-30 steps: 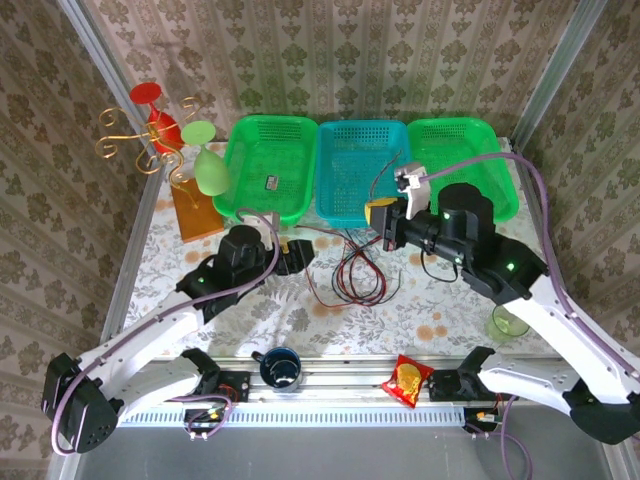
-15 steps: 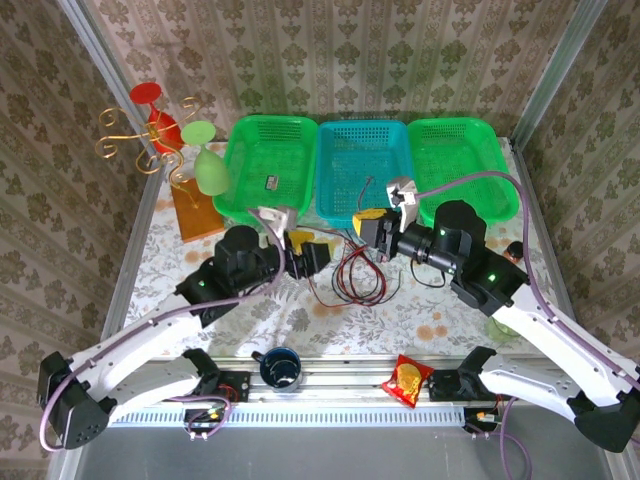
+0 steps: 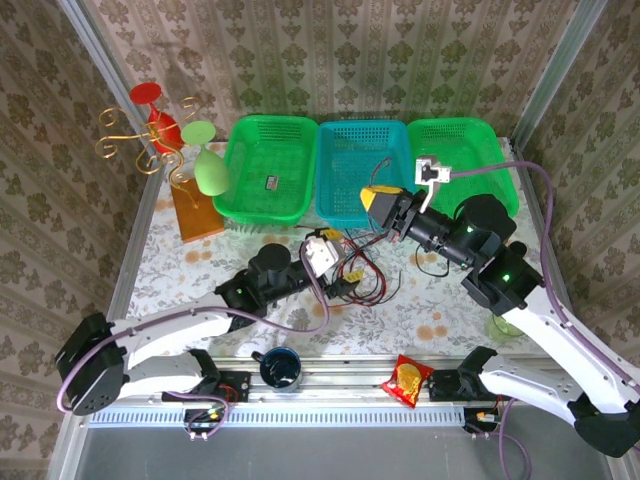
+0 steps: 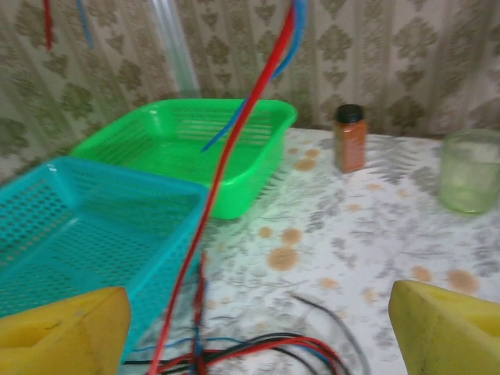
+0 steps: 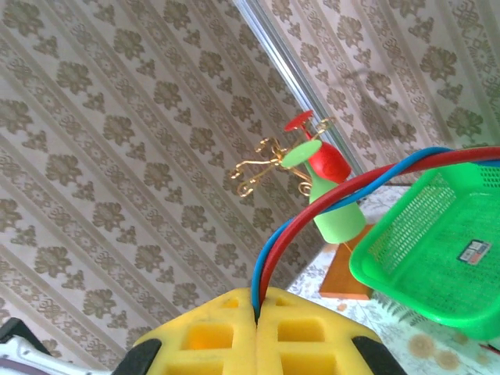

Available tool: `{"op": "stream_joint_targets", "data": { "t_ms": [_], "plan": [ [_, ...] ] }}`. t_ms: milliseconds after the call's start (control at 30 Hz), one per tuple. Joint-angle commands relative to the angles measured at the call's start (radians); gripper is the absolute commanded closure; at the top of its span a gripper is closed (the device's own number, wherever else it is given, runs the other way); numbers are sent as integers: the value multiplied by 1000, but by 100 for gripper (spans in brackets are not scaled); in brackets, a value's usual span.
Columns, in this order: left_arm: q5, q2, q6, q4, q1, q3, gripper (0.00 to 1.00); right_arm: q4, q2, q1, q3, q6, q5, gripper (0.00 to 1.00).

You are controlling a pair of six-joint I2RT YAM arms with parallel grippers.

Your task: Untangle the cables

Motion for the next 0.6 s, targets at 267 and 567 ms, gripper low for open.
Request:
{"op": "stream_joint_targets", "data": {
  "t_ms": [267,567],
  "plan": [
    [-86,103,119,136,77,12,12,15,-24,-8,63,51,-51,100],
    [-52,190,31,287,78,-1,33,31,-24,-15,49,59,-57,100]
  ]
}}
